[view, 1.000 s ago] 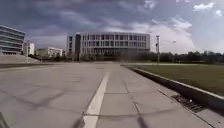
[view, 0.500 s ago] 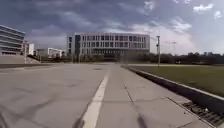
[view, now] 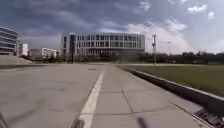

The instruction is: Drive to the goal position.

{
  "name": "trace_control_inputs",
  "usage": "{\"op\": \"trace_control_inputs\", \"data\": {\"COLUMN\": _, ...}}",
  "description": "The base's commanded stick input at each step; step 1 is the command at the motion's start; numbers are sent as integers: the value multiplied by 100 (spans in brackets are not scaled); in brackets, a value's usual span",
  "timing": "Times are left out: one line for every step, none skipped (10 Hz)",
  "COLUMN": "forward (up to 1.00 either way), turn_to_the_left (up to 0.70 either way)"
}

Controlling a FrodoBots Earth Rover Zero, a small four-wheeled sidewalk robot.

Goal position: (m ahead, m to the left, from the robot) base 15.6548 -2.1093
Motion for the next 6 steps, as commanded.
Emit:
{"op": "trace_control_inputs", "data": {"forward": 70, "turn_to_the_left": 0}}
{"op": "trace_control_inputs", "data": {"forward": 70, "turn_to_the_left": 0}}
{"op": "trace_control_inputs", "data": {"forward": 70, "turn_to_the_left": 0}}
{"op": "trace_control_inputs", "data": {"forward": 70, "turn_to_the_left": 0}}
{"op": "trace_control_inputs", "data": {"forward": 70, "turn_to_the_left": 0}}
{"op": "trace_control_inputs", "data": {"forward": 70, "turn_to_the_left": 0}}
